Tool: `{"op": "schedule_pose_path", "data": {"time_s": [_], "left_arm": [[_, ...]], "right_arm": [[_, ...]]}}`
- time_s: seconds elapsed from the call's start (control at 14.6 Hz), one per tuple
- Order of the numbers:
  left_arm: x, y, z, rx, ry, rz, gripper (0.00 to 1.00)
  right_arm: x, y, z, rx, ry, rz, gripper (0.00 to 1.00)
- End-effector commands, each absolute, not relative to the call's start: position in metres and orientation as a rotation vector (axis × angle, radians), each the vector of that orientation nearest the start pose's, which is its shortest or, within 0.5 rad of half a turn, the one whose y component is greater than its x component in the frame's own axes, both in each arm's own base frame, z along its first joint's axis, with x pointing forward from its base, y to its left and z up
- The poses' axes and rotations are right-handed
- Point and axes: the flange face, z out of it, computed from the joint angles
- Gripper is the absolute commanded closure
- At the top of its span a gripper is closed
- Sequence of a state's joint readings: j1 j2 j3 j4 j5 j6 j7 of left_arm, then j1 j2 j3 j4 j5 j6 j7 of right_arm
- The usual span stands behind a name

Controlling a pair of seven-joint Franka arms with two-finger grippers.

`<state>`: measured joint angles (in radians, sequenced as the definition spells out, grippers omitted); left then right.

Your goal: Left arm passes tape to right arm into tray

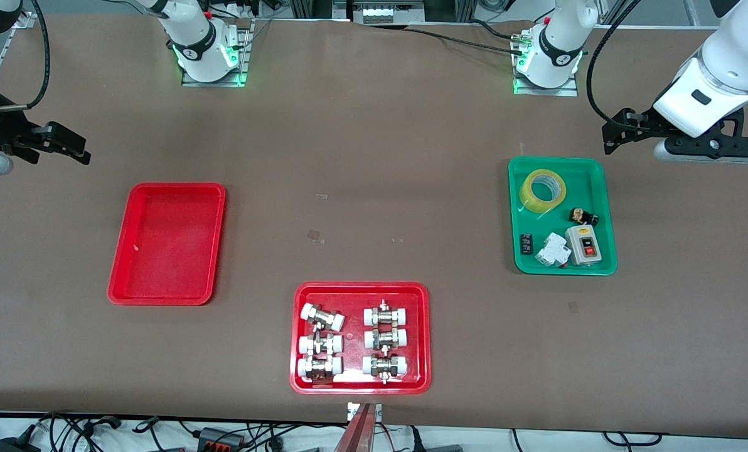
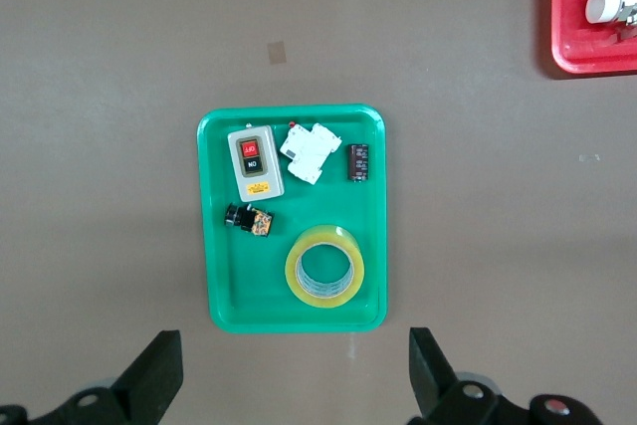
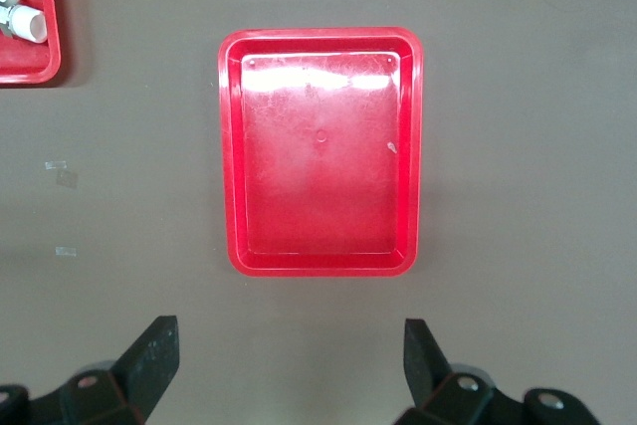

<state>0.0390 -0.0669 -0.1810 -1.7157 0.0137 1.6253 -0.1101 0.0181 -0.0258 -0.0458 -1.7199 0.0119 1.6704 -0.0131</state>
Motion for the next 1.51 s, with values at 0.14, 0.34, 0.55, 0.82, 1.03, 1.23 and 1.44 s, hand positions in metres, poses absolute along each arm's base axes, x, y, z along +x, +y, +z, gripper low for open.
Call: {"op": "schedule_pose_path", "data": {"time_s": [0.14, 0.34, 0.55, 0.82, 1.03, 1.23, 1.44], "left_arm": [[0.54, -0.073, 0.584, -3.143, 0.068, 0.091, 0.0], [0.553, -0.065, 0.554, -3.135, 0.045, 0.183, 0.0], [0.579, -0.035, 0.461, -3.121, -0.017, 0.48, 0.0], [0.59, -0.022, 0.344, -3.078, -0.049, 0.792, 0.0], [0.599, 0.008, 0.283, -3.093, -0.12, 0.821, 0.0], [0.592, 0.002, 0.244, -3.101, -0.111, 0.822, 0.0], [0.575, -0.009, 0.213, -3.067, -0.092, 0.932, 0.0]], "right_arm": [[0.549, -0.014, 0.575, -3.138, 0.0, 0.036, 0.0], [0.55, -0.014, 0.571, -3.138, 0.0, 0.048, 0.0], [0.551, -0.013, 0.576, -3.137, -0.007, 0.036, 0.0], [0.556, -0.01, 0.577, -3.133, -0.011, 0.029, 0.0], [0.555, -0.006, 0.577, -3.134, -0.023, 0.041, 0.0], [0.556, -0.006, 0.576, -3.133, -0.02, 0.041, 0.0], [0.556, -0.008, 0.576, -3.13, -0.015, 0.033, 0.0]]}}
